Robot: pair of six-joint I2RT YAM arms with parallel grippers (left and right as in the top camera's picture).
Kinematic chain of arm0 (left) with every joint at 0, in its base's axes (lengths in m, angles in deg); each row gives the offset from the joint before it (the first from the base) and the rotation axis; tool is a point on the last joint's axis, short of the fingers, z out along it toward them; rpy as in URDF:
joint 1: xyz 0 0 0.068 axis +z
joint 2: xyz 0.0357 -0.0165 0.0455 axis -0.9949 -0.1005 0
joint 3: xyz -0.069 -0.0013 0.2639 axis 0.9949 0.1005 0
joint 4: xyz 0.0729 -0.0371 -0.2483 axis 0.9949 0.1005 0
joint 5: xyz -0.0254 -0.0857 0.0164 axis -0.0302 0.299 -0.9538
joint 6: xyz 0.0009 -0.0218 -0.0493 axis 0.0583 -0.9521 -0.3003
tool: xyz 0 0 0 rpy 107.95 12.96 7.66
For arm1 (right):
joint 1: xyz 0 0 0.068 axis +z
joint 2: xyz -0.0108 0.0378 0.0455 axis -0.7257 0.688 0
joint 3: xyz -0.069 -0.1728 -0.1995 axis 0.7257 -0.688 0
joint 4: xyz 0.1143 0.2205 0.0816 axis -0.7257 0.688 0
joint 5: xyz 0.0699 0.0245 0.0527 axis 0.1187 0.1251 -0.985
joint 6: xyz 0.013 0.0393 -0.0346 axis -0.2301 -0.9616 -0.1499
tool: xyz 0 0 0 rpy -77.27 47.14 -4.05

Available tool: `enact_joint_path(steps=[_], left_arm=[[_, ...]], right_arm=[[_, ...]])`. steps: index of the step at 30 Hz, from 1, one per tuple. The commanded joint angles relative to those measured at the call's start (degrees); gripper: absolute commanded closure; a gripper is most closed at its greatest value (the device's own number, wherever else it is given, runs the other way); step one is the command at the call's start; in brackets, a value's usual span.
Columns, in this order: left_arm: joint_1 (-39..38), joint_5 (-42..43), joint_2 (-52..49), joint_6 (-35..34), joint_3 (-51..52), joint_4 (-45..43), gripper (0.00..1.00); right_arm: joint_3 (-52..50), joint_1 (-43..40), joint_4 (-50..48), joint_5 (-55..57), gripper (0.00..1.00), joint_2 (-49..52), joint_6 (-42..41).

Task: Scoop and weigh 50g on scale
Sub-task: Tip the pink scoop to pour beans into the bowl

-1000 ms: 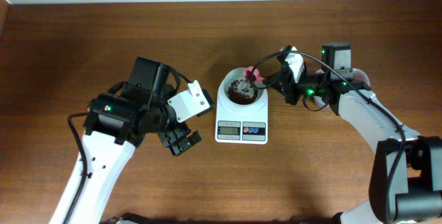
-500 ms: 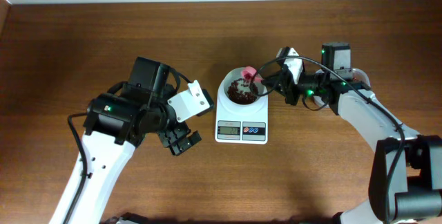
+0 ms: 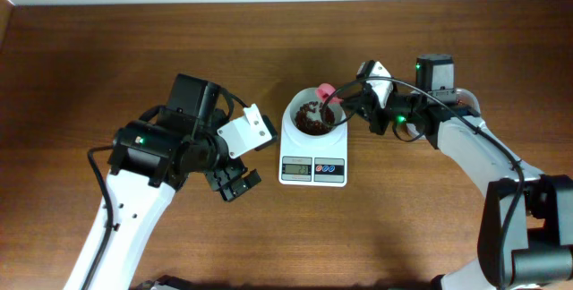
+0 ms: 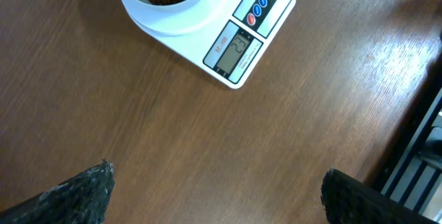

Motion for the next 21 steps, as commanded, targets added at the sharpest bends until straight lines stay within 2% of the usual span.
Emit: enact_joint_path(steps=[1,2,5,7,8,11,13,15,16,18,21], left_arm=[[0.39,0.81,0.55,0.72,-1.11,0.04,0.01],[0.39,0.81,0.55,0.72,-1.11,0.04,0.01],[0.39,0.81,0.55,0.72,-1.11,0.04,0.01],[0.39,0.81,0.55,0.72,-1.11,0.04,0.01],[0.39,0.81,0.55,0.72,-1.11,0.04,0.01],[0.39,0.81,0.55,0.72,-1.11,0.04,0.01],[0.39,0.81,0.55,0.72,-1.11,0.04,0.01],[0.39,0.81,0.55,0.72,-1.11,0.04,0.01],[0.39,0.81,0.55,0.72,-1.11,0.04,0.01],[0.39,0.81,0.55,0.72,-1.11,0.04,0.01],[0.39,0.81,0.55,0.72,-1.11,0.04,0.01]], right_arm=[[0.13,0.66,-1.18,-4.92,0.95,-1.53,2.32],[0.13,0.68,-1.27,0.94,0.96,-1.53,2.23],[0.13,0.66,-0.81,-7.72,0.96,-1.90,0.81],[0.13,0.66,-0.87,6.40,0.96,-1.81,1.53],[0.13,0.66,-0.85,6.10,0.96,-1.84,0.63],[0.13,0.66,-1.18,-6.36,0.96,-1.92,0.83],[0.13,0.68,-1.25,-0.66,0.96,-1.92,0.72],[0.13,1.11,-1.09,-9.70,0.96,-2.03,0.57],[0.13,1.36,-1.16,-8.35,0.96,-2.01,0.59],[0.13,1.88,-1.20,5.07,0.96,-2.01,0.55],[0.13,3.80,0.39,-1.49,0.96,-2.03,0.94]])
